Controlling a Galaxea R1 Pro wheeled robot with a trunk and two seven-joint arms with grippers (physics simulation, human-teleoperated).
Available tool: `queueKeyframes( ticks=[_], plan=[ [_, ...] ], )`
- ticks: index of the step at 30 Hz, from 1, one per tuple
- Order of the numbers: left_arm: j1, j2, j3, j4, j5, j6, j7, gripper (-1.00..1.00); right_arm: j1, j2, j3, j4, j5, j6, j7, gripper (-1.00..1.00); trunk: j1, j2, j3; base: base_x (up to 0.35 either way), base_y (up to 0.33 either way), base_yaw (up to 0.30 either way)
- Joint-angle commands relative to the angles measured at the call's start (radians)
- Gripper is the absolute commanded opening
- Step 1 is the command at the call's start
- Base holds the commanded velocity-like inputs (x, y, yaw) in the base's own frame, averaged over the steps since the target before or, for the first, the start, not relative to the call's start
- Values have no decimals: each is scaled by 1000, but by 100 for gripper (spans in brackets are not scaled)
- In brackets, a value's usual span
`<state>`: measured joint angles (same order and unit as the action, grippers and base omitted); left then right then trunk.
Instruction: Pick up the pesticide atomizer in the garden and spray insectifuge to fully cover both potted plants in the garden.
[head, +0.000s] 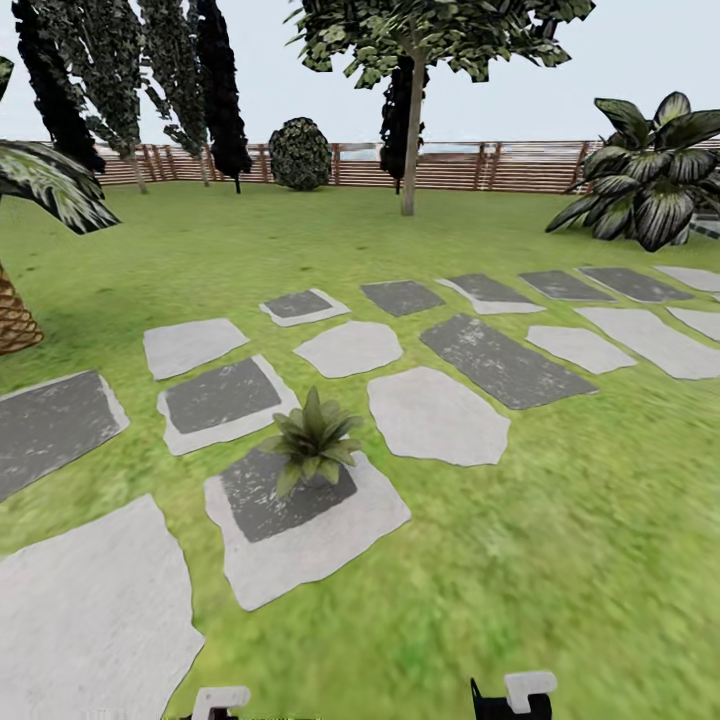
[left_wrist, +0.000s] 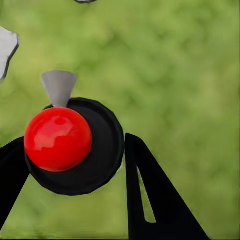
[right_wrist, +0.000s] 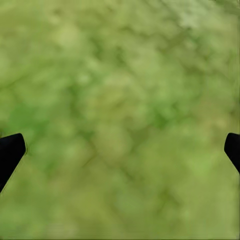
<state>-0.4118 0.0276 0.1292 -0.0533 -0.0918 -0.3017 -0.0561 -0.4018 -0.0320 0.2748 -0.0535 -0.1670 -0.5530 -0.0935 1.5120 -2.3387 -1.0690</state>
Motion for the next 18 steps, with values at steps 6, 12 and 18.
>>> queueKeyframes(
  ticks=[6,12,18],
  plan=[
    [-1,2,13,0,-9,-2,-3,-100,0,0,9,-1,-9,-2,-5,100,0,0,-1,0,-10,267],
    [-3,-2,3,-9,-10,2,-17,-100,0,-1,9,-2,-9,-2,-3,100,0,0,-1,0,0,46],
    [-55,8,-29,-44,-268,51,-251,-100,0,1,151,-177,152,15,7,100,0,0,-1,0,0,0]
  ],
)
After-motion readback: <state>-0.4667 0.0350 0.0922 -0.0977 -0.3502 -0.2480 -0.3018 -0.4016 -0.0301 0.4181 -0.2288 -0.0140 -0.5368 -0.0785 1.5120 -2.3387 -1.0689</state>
